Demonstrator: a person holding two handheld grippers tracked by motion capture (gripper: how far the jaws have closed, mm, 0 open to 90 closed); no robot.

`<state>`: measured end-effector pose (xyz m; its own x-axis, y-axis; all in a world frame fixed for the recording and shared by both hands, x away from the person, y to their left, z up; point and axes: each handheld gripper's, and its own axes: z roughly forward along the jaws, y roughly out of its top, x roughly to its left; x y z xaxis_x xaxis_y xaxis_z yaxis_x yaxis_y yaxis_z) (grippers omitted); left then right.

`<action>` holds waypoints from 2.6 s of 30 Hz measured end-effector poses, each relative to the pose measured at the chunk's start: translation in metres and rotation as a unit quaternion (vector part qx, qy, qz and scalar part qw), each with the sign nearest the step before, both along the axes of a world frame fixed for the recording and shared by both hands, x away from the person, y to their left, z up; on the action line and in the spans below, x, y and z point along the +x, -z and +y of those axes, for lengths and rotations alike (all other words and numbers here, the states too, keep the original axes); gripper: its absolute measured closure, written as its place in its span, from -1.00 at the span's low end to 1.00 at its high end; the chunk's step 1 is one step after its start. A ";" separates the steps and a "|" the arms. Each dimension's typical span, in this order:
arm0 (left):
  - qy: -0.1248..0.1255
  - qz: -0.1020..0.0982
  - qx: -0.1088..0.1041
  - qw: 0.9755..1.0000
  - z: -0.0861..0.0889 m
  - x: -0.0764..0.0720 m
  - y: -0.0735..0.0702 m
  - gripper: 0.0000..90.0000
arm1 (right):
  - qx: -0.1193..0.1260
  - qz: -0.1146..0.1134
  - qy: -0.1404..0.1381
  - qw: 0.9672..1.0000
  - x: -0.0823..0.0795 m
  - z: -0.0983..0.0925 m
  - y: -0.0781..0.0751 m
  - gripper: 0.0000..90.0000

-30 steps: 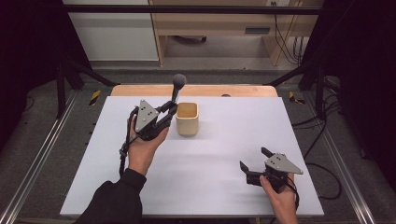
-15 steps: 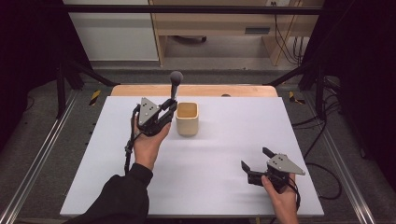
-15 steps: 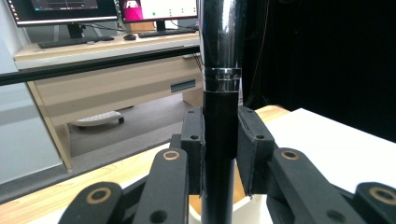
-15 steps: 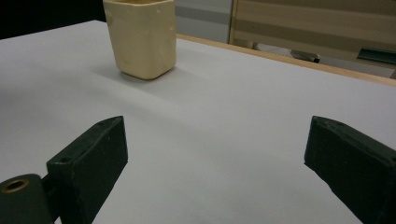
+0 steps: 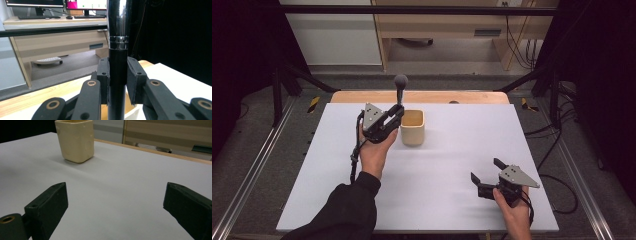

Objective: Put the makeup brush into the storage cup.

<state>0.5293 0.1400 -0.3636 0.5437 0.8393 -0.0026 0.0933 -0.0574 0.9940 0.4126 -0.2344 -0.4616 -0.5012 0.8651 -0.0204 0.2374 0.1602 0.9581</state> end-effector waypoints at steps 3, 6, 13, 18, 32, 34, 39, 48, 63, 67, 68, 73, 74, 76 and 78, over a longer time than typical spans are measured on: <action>0.001 0.001 -0.005 1.000 -0.002 0.001 0.001 0.65 | -0.001 -0.002 -0.001 1.000 0.000 0.001 0.001 -0.87; 0.003 0.001 -0.001 1.000 -0.004 0.000 0.002 0.65 | 0.001 -0.001 -0.001 1.000 0.000 0.002 0.002 -0.87; 0.001 0.001 -0.005 1.000 -0.006 -0.001 -0.002 0.65 | 0.001 -0.003 0.000 1.000 0.000 0.001 0.003 -0.88; -0.003 0.003 0.000 1.000 -0.009 -0.002 -0.004 0.65 | 0.005 -0.005 -0.001 1.000 -0.001 0.002 0.002 -0.88; -0.006 -0.010 0.019 1.000 -0.021 -0.007 -0.023 0.65 | 0.016 -0.009 0.006 1.000 -0.002 -0.002 -0.001 -0.87; -0.005 -0.011 0.020 1.000 -0.023 -0.007 -0.023 0.65 | 0.017 -0.011 0.007 1.000 -0.001 -0.003 -0.001 -0.87; -0.002 -0.009 0.017 1.000 -0.026 -0.006 -0.022 0.65 | 0.019 -0.012 0.010 1.000 -0.002 -0.005 -0.002 -0.87; 0.000 -0.007 -0.003 1.000 -0.027 0.001 -0.020 0.65 | 0.018 -0.014 0.011 1.000 -0.003 -0.004 -0.002 -0.87; 0.001 -0.010 -0.007 1.000 -0.034 0.011 -0.013 0.65 | 0.020 -0.016 0.005 1.000 -0.002 -0.002 0.001 -0.87; 0.001 -0.010 -0.014 1.000 -0.035 0.015 -0.009 0.65 | 0.019 -0.016 0.006 1.000 -0.002 -0.002 0.002 -0.87; 0.000 -0.010 -0.014 1.000 -0.035 0.016 -0.009 0.65 | 0.019 -0.016 0.007 1.000 -0.002 -0.002 0.002 -0.87; -0.007 -0.007 -0.020 1.000 -0.036 0.025 -0.002 0.65 | 0.020 -0.016 0.008 1.000 -0.002 -0.002 0.002 -0.88; -0.007 -0.007 -0.019 1.000 -0.037 0.027 -0.001 0.65 | 0.020 -0.017 0.008 1.000 -0.002 -0.003 0.002 -0.88; -0.009 -0.009 -0.012 1.000 -0.037 0.029 0.001 0.65 | 0.021 -0.016 0.008 1.000 -0.002 -0.003 0.002 -0.88; -0.012 -0.011 -0.011 1.000 -0.036 0.031 0.003 0.65 | 0.022 -0.014 0.009 1.000 -0.002 -0.003 0.002 -0.88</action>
